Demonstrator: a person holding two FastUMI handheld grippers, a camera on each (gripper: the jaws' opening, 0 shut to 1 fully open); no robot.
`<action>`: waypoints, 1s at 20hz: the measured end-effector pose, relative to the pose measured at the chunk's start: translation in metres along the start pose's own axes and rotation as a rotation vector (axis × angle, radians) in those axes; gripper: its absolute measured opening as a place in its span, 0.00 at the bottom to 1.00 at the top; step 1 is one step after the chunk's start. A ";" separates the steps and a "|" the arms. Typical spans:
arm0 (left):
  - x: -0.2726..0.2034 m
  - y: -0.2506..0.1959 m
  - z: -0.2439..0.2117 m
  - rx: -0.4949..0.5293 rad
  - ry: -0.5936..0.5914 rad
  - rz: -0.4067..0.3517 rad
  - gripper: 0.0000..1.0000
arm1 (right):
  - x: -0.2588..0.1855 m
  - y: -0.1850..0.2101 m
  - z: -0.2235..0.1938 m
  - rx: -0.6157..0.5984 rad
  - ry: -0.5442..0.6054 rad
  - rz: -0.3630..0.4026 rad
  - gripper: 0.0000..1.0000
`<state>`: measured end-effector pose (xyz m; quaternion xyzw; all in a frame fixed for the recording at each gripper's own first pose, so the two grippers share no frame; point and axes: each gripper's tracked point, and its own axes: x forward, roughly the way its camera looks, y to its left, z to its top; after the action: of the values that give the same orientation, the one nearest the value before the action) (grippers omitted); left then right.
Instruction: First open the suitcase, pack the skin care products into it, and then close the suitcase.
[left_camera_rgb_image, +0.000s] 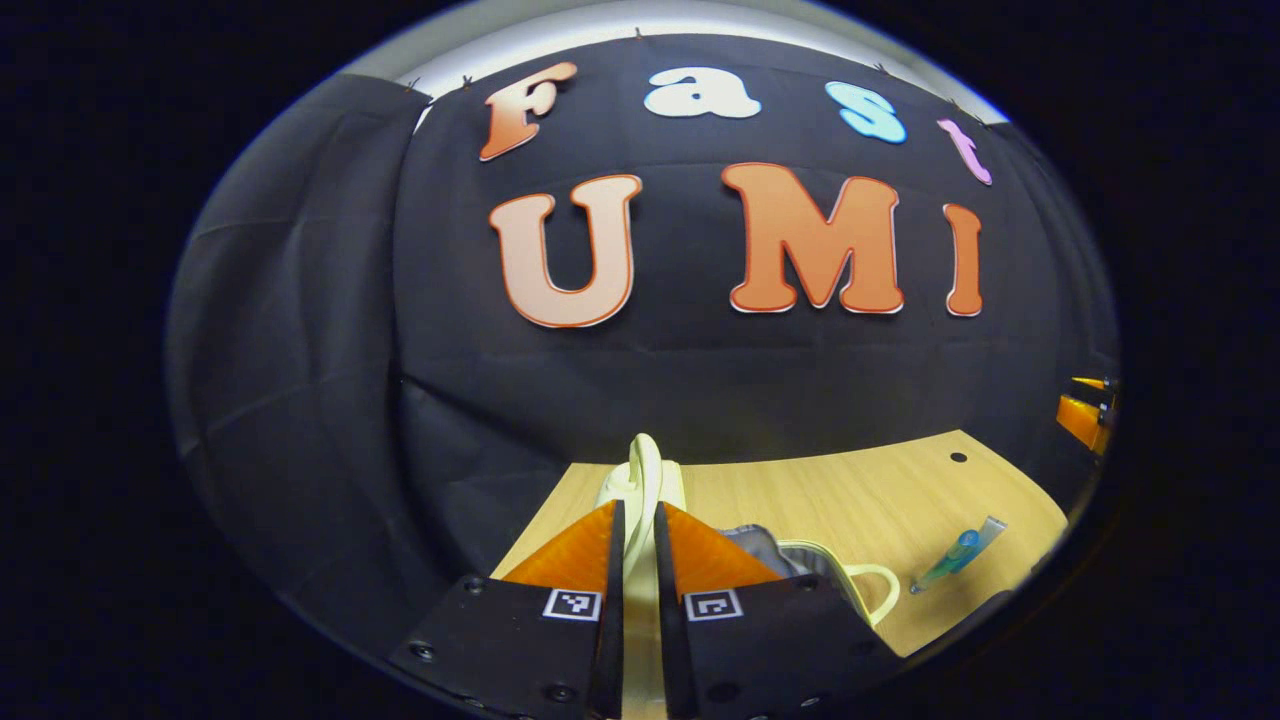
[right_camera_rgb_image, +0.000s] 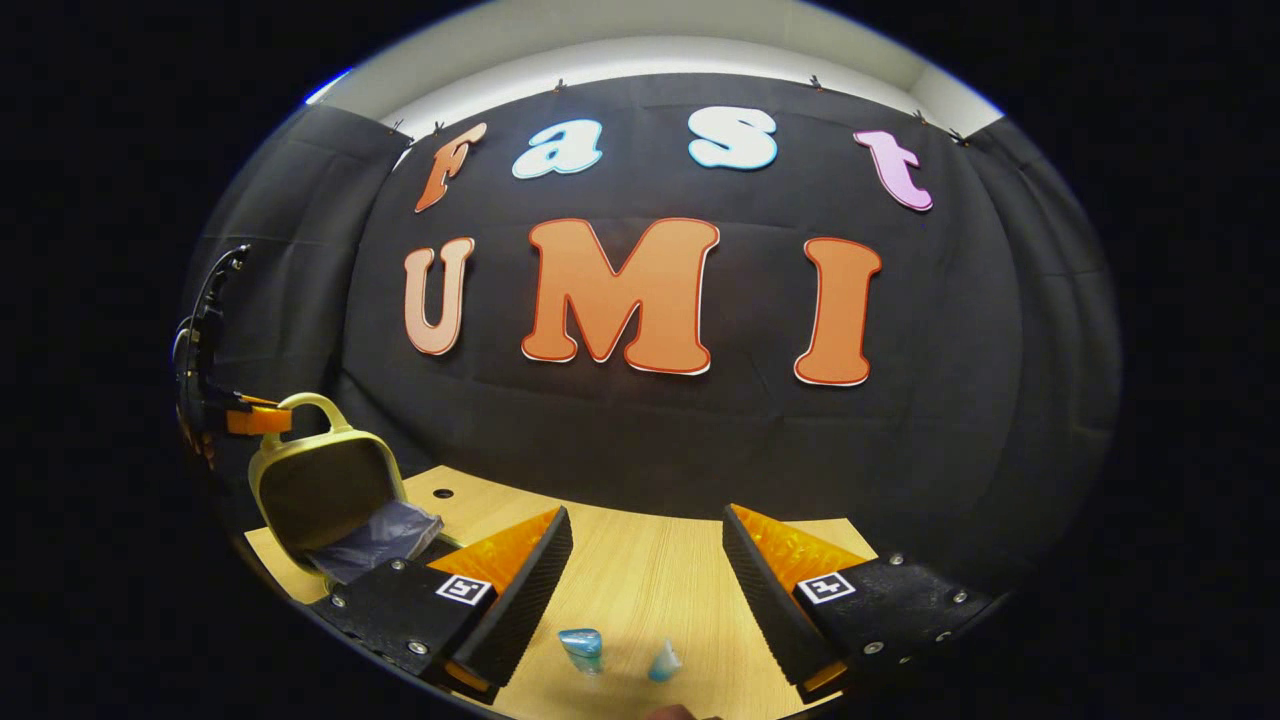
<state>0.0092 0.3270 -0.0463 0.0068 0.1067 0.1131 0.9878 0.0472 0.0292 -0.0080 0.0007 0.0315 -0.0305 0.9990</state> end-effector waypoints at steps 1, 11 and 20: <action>0.008 0.015 -0.002 -0.026 0.008 -0.003 0.01 | 0.002 0.006 0.001 0.000 0.002 -0.006 0.95; 0.059 0.175 -0.128 -0.136 0.275 0.086 0.02 | 0.017 0.061 0.004 -0.039 0.030 -0.049 0.95; 0.087 0.205 -0.236 -0.142 0.472 0.156 0.02 | 0.016 0.065 -0.005 -0.052 0.082 -0.101 0.95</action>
<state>-0.0032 0.5434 -0.2874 -0.0809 0.3253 0.1947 0.9218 0.0673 0.0932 -0.0137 -0.0255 0.0730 -0.0800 0.9938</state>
